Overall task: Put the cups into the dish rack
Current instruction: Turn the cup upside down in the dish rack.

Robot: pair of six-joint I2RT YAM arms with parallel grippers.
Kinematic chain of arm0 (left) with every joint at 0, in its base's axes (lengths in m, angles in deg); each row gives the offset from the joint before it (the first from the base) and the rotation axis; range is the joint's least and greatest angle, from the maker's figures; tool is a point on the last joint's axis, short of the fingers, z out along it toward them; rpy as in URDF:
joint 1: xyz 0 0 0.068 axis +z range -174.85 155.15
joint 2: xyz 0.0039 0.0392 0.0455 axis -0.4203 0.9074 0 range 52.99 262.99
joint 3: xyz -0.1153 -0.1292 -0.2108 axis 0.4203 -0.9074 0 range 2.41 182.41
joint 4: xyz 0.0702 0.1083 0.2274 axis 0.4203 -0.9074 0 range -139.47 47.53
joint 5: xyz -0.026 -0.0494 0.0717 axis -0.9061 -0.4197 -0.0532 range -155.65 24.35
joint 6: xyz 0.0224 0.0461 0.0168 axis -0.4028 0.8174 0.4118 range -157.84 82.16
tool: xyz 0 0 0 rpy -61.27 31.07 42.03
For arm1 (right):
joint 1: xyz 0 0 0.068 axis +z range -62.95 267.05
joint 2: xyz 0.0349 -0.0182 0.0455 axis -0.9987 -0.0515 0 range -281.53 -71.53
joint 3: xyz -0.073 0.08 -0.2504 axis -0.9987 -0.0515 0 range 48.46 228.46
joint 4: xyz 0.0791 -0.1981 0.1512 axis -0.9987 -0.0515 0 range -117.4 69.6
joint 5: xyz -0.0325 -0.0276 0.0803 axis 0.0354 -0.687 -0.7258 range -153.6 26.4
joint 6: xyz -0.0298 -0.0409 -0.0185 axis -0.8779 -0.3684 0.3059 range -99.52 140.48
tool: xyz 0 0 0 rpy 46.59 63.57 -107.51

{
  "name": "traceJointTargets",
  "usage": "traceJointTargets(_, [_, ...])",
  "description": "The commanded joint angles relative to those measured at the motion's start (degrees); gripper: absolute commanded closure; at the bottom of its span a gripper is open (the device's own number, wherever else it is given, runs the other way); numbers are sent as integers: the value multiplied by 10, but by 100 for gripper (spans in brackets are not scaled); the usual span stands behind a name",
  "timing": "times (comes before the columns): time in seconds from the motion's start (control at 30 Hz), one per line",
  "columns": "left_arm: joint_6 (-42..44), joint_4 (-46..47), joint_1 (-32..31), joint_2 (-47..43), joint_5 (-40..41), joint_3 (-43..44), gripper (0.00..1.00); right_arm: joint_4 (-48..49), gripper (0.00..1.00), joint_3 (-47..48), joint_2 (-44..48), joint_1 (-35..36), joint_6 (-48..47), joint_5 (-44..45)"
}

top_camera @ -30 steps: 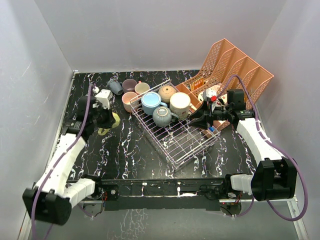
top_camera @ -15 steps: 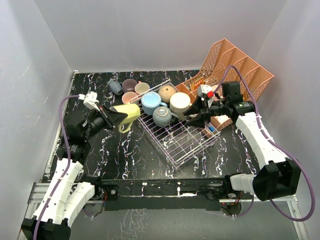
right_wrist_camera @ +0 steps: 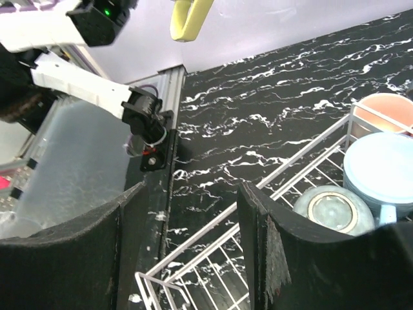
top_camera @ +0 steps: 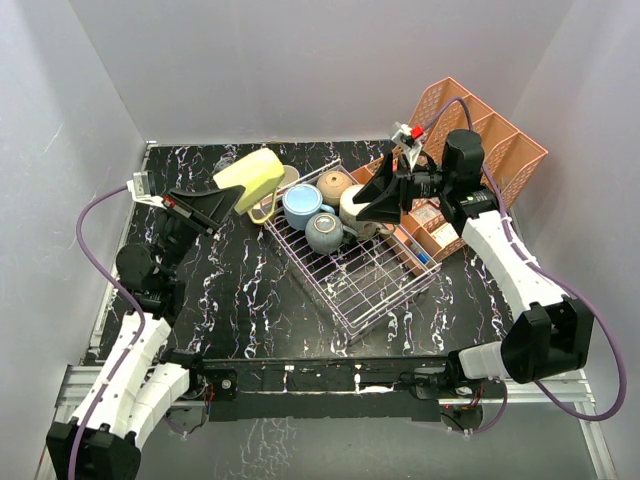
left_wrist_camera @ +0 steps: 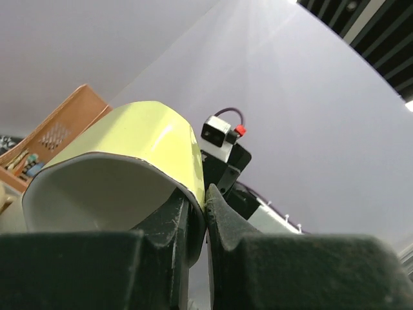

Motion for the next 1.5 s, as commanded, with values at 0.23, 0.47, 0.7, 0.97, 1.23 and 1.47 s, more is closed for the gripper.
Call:
traceJointTargets(0.23, [26, 219, -128, 82, 144, 41, 100, 410, 34, -33, -37, 22, 383, 13])
traceJointTargets(0.47, [117, 300, -262, 180, 213, 70, 100, 450, 29, -51, -42, 35, 415, 45])
traceJointTargets(0.7, [134, 355, -308, 244, 249, 90, 100, 489, 29, -117, -24, 39, 448, 108])
traceJointTargets(0.97, [157, 375, -343, 277, 280, 98, 100, 622, 32, -139, -44, 49, 560, 138])
traceJointTargets(1.23, [159, 375, -357, 291, 290, 95, 100, 613, 49, -138, -44, 54, 543, 135])
traceJointTargets(1.47, [157, 377, -363, 296, 296, 87, 100, 589, 79, -130, -47, 55, 524, 132])
